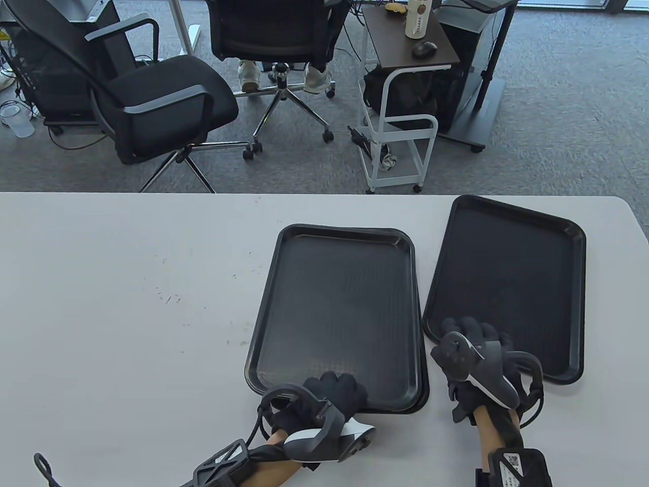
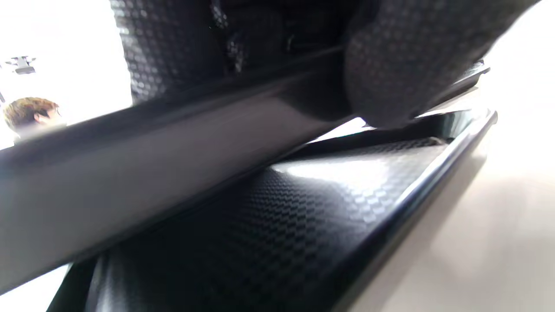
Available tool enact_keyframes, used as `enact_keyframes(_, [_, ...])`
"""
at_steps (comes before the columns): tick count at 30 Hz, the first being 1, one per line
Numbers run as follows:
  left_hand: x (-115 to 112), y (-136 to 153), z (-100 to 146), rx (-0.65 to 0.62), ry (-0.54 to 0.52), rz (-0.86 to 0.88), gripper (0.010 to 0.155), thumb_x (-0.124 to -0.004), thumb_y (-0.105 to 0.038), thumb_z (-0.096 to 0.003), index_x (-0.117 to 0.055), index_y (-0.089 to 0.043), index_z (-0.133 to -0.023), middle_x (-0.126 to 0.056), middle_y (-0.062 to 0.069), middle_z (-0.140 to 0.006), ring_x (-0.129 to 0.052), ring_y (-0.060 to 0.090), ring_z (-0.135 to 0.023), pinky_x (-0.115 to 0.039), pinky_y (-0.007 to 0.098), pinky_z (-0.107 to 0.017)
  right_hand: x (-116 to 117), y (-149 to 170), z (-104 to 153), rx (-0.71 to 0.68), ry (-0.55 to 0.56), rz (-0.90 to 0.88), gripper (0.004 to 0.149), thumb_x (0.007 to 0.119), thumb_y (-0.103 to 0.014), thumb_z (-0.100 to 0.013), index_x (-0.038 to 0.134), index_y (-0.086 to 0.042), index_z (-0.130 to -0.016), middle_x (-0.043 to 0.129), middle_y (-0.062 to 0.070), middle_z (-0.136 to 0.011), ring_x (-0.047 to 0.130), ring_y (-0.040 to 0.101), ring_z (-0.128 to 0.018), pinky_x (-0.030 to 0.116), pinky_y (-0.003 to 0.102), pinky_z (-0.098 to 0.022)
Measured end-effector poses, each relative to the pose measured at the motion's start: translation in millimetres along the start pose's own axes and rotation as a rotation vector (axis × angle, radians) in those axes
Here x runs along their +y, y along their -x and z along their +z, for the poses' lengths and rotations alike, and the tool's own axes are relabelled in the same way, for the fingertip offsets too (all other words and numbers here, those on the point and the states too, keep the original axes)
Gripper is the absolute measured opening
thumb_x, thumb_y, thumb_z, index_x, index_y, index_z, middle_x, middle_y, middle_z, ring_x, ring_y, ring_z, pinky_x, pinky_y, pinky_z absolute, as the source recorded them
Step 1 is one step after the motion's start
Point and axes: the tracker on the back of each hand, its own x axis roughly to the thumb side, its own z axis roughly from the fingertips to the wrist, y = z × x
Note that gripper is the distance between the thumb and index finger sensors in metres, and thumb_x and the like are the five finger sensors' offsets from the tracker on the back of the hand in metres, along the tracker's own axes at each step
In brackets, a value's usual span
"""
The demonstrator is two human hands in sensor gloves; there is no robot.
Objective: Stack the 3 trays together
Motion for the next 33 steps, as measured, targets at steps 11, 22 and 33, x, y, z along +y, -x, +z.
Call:
enact_keyframes(11, [-11,-3,-5,-0.051,0.047,0.107,0.053,-0.095,-0.042,-0.0374,-0.087,-0.038,-0.09,-0.1,-0.008,-0.086,-0.112,0.019,-0.062,-0.095,0.039,-0.047,1,-2,0,-0.002,-0.021,0.017,0.062,0.074,-0.061,-0.041,0.069,-0.035,-0.096,0.08,0.005,-0.106,0.084,0.035,-0.092,0.068,0.06,-0.064])
enact_keyframes(22, [6,42,6,0.071,-0.034,0.156,0.057,-0.084,-0.052,-0.0406,-0.082,-0.037,-0.096,-0.094,-0.005,-0.095,-0.103,0.025,-0.08,-0.083,0.049,-0.063,2,-3,0,-0.006,-0.025,0.014,0.062,0.074,-0.061,-0.04,0.069,-0.035,-0.096,0.08,0.005,-0.106,0.084,0.036,-0.092,0.068,0.06,-0.064])
enact_keyframes(33, [40,158,35,0.334,-0.144,0.087,0.061,-0.082,-0.053,-0.0413,-0.077,-0.038,-0.1,-0.088,-0.004,-0.103,-0.094,0.028,-0.092,-0.071,0.054,-0.073,2,-2,-1,-0.007,-0.02,0.005,0.061,0.074,-0.061,-0.041,0.069,-0.035,-0.096,0.08,0.006,-0.106,0.084,0.036,-0.092,0.068,0.06,-0.064])
